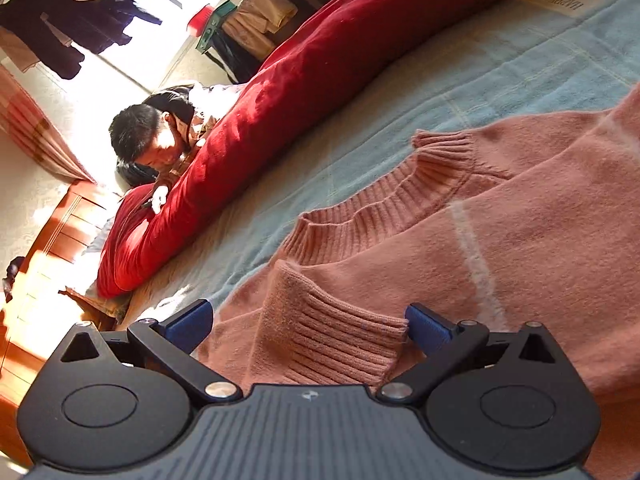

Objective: Fold clothes

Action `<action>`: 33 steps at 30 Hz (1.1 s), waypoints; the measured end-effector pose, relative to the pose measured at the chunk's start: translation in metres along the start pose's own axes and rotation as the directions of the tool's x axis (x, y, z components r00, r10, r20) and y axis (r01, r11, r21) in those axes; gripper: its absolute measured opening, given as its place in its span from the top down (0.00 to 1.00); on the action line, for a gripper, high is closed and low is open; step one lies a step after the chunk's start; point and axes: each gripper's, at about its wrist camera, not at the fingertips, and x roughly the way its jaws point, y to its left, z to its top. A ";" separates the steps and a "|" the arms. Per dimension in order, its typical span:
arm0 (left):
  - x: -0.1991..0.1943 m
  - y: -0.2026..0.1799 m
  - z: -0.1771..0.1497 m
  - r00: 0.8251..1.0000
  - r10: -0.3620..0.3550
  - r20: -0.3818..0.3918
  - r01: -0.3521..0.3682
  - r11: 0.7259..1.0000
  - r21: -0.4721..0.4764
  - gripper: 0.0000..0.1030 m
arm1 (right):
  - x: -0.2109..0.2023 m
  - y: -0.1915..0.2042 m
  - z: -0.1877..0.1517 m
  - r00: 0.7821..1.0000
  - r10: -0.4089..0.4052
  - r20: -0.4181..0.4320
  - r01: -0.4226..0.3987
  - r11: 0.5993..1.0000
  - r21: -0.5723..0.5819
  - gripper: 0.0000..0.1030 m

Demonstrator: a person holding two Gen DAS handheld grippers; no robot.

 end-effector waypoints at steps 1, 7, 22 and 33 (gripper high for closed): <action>0.000 0.000 0.000 1.000 0.005 0.000 -0.005 1.000 -0.001 0.01 | 0.006 0.010 -0.002 0.999 0.028 -0.018 -0.028 0.999 -0.017 0.00; 0.001 -0.003 0.000 1.000 0.003 -0.002 -0.003 1.000 0.002 0.01 | 0.030 0.065 -0.020 0.985 0.134 -0.111 -0.149 0.979 -0.136 0.00; 0.007 -0.023 0.005 1.000 -0.006 -0.011 0.007 0.999 0.031 0.00 | -0.118 -0.012 -0.012 0.910 -0.374 0.179 0.414 0.808 -0.419 0.00; 0.034 -0.061 0.067 0.999 0.017 0.032 -0.020 0.995 0.099 0.01 | -0.131 -0.091 -0.054 0.679 -0.642 0.356 0.696 0.408 -0.591 0.00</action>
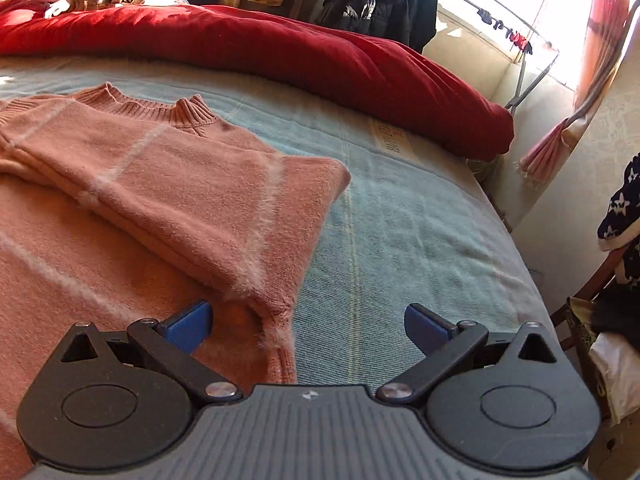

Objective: Fold clothes

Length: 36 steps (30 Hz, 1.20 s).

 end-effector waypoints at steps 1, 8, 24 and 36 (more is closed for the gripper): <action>0.004 -0.003 0.008 1.000 0.002 0.007 -0.002 1.000 0.003 0.01 | 0.004 0.002 0.000 0.999 -0.037 0.012 0.038 0.999 -0.016 0.00; 0.038 -0.035 0.036 0.998 -0.068 0.011 0.068 0.997 0.030 0.01 | 0.003 -0.021 -0.003 0.996 -0.067 0.064 0.063 0.996 0.064 0.00; 0.054 -0.050 0.036 0.995 -0.096 -0.022 0.097 0.993 0.062 0.00 | -0.024 -0.071 -0.010 0.980 0.164 0.117 -0.196 0.914 0.356 0.00; 0.069 -0.019 0.032 0.998 -0.060 -0.027 0.059 0.998 -0.028 0.00 | 0.045 -0.040 0.025 0.894 0.427 0.135 -0.442 0.798 0.409 0.00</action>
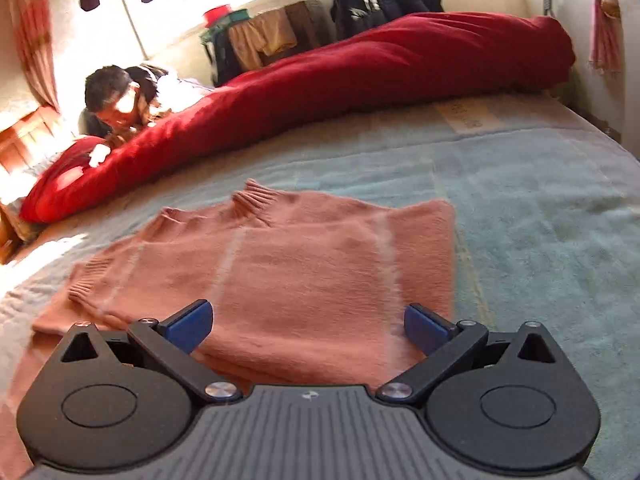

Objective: Fold clothes

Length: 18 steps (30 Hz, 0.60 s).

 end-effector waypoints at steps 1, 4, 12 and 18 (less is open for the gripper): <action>0.002 0.003 -0.001 1.000 0.001 -0.005 -0.001 1.000 -0.008 0.00 | -0.002 -0.007 -0.005 1.000 -0.002 0.012 0.002 1.000 0.011 0.00; 0.009 0.013 -0.005 1.000 -0.003 -0.013 0.002 0.999 -0.041 0.00 | -0.015 -0.014 0.000 0.999 -0.021 0.025 0.020 0.998 0.060 0.00; 0.019 0.027 -0.014 1.000 -0.018 -0.008 0.017 0.993 -0.118 0.01 | 0.006 0.007 0.046 0.995 0.019 0.096 -0.012 0.998 -0.065 0.00; 0.021 0.029 -0.015 1.000 -0.028 -0.003 0.027 0.994 -0.103 0.01 | 0.052 -0.019 0.045 0.997 -0.069 0.027 0.069 0.998 0.010 0.00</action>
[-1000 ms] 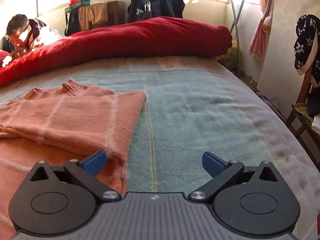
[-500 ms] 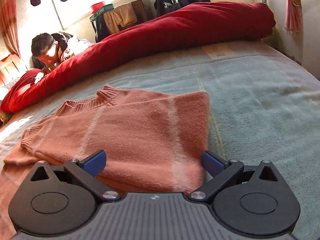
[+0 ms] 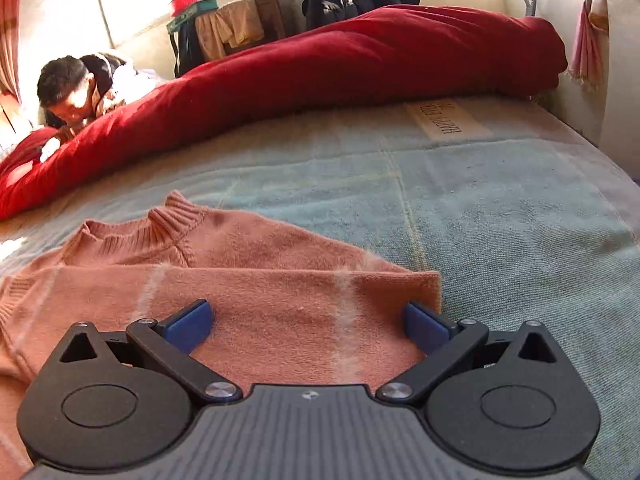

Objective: Fold clothes

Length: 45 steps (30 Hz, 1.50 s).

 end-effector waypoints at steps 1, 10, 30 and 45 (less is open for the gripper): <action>0.000 0.001 0.000 1.000 -0.003 0.003 0.003 1.000 -0.004 0.01 | -0.004 0.004 0.002 1.000 0.009 0.003 -0.009 1.000 0.001 0.00; -0.001 0.000 -0.003 1.000 -0.008 0.022 0.008 1.000 -0.003 0.01 | -0.019 0.091 -0.019 0.996 0.032 -0.078 -0.051 0.963 -0.266 0.00; -0.050 -0.024 -0.061 0.996 0.092 0.001 -0.092 0.991 0.094 0.01 | -0.207 0.136 -0.144 0.997 0.016 -0.078 -0.038 0.954 -0.298 0.00; -0.086 -0.051 -0.103 0.994 0.108 0.009 -0.108 0.990 0.094 0.00 | -0.238 0.143 -0.256 0.997 -0.064 -0.035 0.056 0.978 -0.200 0.00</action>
